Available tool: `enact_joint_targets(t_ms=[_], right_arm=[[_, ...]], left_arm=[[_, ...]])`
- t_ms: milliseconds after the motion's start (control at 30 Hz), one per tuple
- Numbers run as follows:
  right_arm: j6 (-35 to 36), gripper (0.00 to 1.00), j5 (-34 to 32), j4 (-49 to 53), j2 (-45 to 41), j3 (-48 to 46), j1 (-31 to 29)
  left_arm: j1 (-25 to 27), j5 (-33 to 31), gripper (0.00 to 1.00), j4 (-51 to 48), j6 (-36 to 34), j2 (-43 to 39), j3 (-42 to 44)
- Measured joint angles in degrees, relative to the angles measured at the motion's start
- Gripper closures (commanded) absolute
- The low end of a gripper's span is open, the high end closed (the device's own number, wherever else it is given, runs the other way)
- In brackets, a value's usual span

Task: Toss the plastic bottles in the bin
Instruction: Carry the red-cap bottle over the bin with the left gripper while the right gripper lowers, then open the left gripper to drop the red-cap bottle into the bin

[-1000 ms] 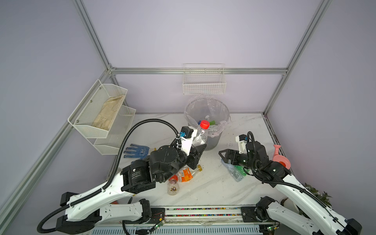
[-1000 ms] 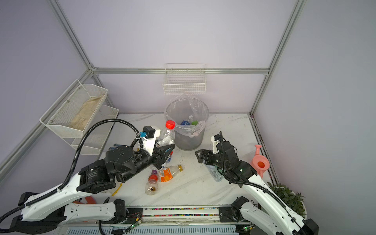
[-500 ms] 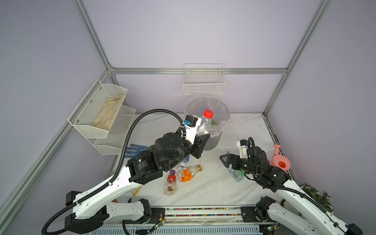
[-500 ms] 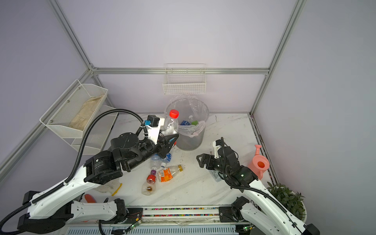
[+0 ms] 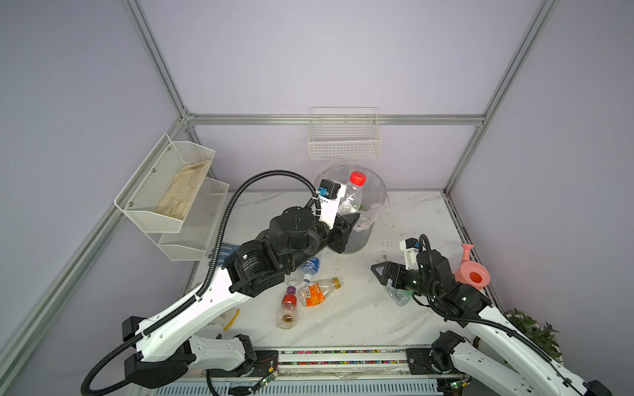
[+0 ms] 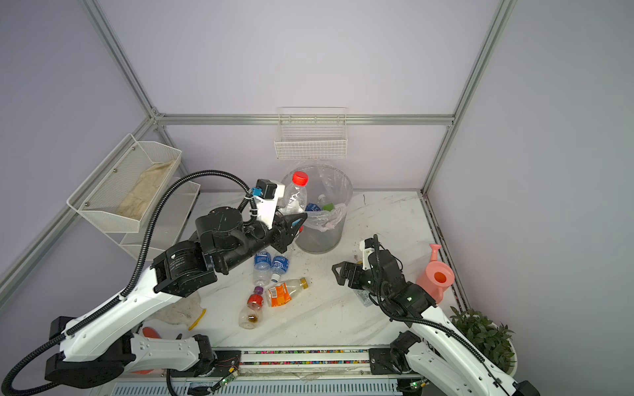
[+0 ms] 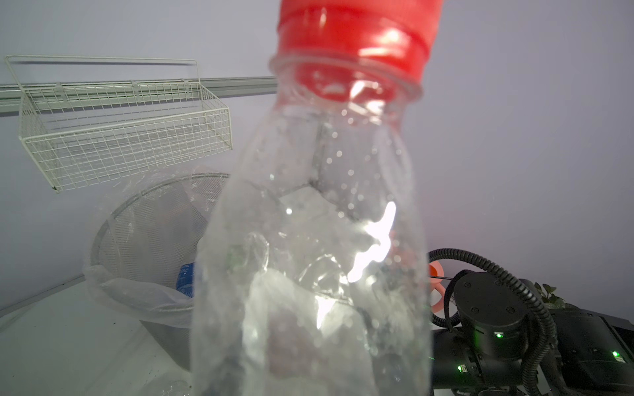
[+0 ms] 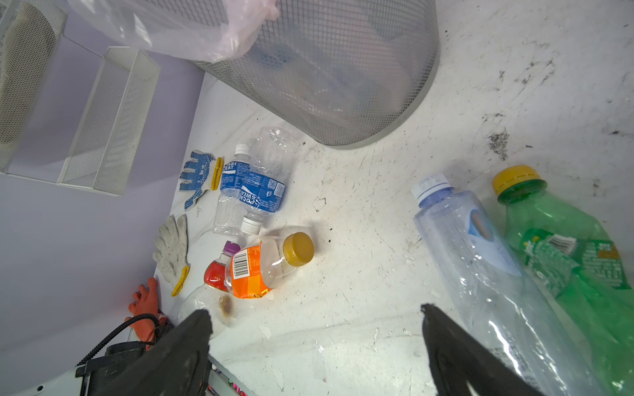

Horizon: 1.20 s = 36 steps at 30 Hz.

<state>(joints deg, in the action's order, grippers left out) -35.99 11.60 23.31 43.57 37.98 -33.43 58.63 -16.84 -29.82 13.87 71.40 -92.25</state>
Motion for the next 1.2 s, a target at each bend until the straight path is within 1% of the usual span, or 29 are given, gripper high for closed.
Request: enact_joint_targets(t_ms=[333,700,867,1033,1067,1100,1167,1200], right_arm=[[0.0,0.03,-0.13,0.04,-1.79,-0.24,0.0],[-0.39,0.03,-0.24,0.68,-3.06,-1.7,0.0],[-0.7,0.03,-0.22,0.98,-3.5,-1.9,0.0],[-0.83,0.03,-0.24,1.6,-4.28,-1.92,0.0],[-0.85,0.03,-0.24,1.77,-4.46,-1.92,0.0],[-0.85,0.03,-0.24,1.9,-4.68,-1.92,0.0],[-0.92,0.03,-0.24,2.25,-5.16,-1.92,0.0],[-0.96,0.03,-0.24,2.4,-5.44,-1.92,0.0]], left_arm=[[-2.51,2.05,0.71,-1.14,-0.02,3.76,-4.68],[-5.84,4.44,0.71,-2.05,-1.66,8.76,-10.62],[-8.81,6.32,0.71,-2.69,-1.64,13.18,-15.26],[-14.01,10.05,0.71,-5.16,-0.94,20.35,-22.53],[-15.3,10.97,0.69,-5.86,-0.74,22.38,-24.81],[-16.35,11.72,0.6,-6.36,-0.35,23.91,-26.51],[-19.06,14.21,0.15,-7.96,0.39,28.09,-30.8],[-20.11,15.04,0.0,-9.29,0.87,30.05,-32.98]])
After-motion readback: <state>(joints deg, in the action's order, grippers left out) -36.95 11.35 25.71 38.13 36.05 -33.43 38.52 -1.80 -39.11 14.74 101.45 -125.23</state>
